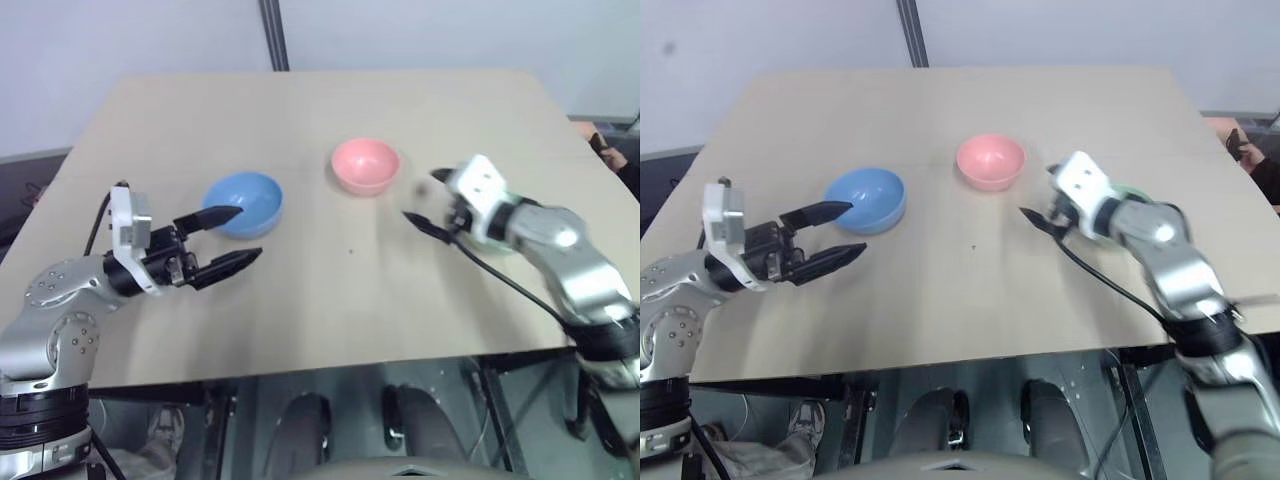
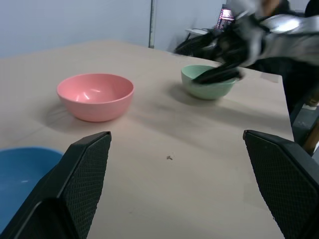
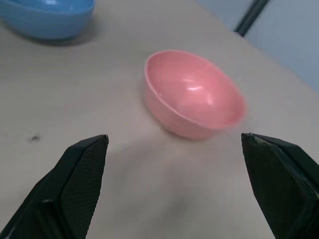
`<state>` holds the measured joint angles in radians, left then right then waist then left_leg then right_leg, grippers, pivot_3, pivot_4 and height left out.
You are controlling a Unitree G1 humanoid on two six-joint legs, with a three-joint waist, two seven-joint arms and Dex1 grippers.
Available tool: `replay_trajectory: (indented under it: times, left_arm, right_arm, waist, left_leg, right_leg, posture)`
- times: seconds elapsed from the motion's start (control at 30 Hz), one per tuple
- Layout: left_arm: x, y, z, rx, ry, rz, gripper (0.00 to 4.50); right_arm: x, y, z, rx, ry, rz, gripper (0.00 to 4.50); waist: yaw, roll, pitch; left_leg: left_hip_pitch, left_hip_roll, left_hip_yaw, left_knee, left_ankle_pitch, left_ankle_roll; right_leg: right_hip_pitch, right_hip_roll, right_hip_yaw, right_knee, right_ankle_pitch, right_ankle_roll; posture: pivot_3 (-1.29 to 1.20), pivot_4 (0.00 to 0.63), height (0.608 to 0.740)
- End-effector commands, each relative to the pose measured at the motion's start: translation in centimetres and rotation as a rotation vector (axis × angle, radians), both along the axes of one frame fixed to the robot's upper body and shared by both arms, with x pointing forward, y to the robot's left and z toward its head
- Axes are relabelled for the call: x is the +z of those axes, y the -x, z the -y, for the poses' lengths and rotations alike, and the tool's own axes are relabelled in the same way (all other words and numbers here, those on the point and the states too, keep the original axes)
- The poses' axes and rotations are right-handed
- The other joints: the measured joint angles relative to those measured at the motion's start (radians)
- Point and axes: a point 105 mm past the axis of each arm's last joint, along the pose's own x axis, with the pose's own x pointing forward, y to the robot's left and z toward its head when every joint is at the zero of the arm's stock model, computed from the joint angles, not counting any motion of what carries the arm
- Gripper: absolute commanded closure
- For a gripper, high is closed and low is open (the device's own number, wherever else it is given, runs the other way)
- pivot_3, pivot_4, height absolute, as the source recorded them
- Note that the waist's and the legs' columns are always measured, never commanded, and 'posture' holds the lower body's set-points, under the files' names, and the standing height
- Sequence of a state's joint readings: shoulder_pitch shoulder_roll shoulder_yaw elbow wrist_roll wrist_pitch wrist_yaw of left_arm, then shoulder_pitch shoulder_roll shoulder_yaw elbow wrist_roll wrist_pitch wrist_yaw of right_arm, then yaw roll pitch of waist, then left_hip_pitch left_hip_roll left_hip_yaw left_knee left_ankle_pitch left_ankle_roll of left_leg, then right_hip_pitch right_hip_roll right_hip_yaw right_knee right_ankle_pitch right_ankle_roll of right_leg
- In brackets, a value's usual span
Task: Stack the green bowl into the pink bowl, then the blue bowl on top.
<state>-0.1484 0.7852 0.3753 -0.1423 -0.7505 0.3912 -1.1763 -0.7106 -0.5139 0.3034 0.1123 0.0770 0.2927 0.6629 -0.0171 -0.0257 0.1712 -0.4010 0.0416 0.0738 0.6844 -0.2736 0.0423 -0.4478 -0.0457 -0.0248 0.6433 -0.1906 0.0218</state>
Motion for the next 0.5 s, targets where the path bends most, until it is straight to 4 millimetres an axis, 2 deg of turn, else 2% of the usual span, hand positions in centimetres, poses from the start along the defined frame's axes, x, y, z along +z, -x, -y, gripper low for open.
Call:
replay_trajectory:
  times: [0.03, 0.13, 0.23, 0.4, 0.5]
  left_arm:
    - [0.7, 0.5, -0.2, 0.006, 0.006, 0.046, 0.0]
    - [0.6, 0.8, -0.1, 0.016, 0.01, 0.05, 0.0]
    - [0.6, 1.2, 0.0, 0.049, 0.018, 0.049, 0.0]
    - [0.6, 2.0, -0.1, 0.078, 0.022, 0.048, 0.0]
    - [0.6, 2.3, -0.1, 0.077, 0.02, 0.045, 0.0]
  right_arm:
    - [0.0, -2.7, -2.7, 0.075, 0.152, 0.116, 0.02]
    - [-0.6, -4.1, -3.7, 0.094, 0.22, 0.147, 0.02]
    - [-1.0, -4.9, -4.2, 0.106, 0.271, 0.17, 0.87]
    - [-1.3, -5.1, -4.6, 0.14, 0.318, 0.203, 3.37]
    - [-0.9, -5.1, -5.1, 0.156, 0.323, 0.232, 4.49]
  waist:
    - [-0.001, 0.001, 0.001]
    - [0.002, 0.001, 0.001]
    - [0.004, 0.001, 0.001]
    - [0.0, 0.001, 0.001]
    - [-0.003, 0.001, 0.001]
  left_leg:
    - [0.0, 0.0, 0.001, 0.0, 0.0, 0.0]
    - [-0.002, -0.001, 0.0, 0.0, 0.002, -0.004]
    - [-0.005, -0.001, 0.0, 0.0, 0.002, -0.004]
    - [-0.005, -0.001, -0.002, 0.0, 0.002, -0.004]
    - [-0.003, -0.001, -0.002, 0.0, 0.002, -0.004]
  right_leg:
    - [0.0, 0.0, 0.001, 0.0, 0.0, 0.0]
    - [-0.001, -0.002, 0.0, -0.002, 0.0, 0.0]
    - [-0.001, -0.004, -0.002, -0.003, 0.0, 0.0]
    - [-0.001, -0.006, -0.003, -0.002, 0.0, 0.001]
    - [-0.001, -0.005, -0.003, -0.001, 0.0, 0.0]
  posture:
    - [0.0, 0.15, 0.74]
    - [0.0, 0.15, 0.74]
    - [0.0, 0.15, 0.74]
    - [0.0, 0.15, 0.74]
    - [0.0, 0.15, 0.74]
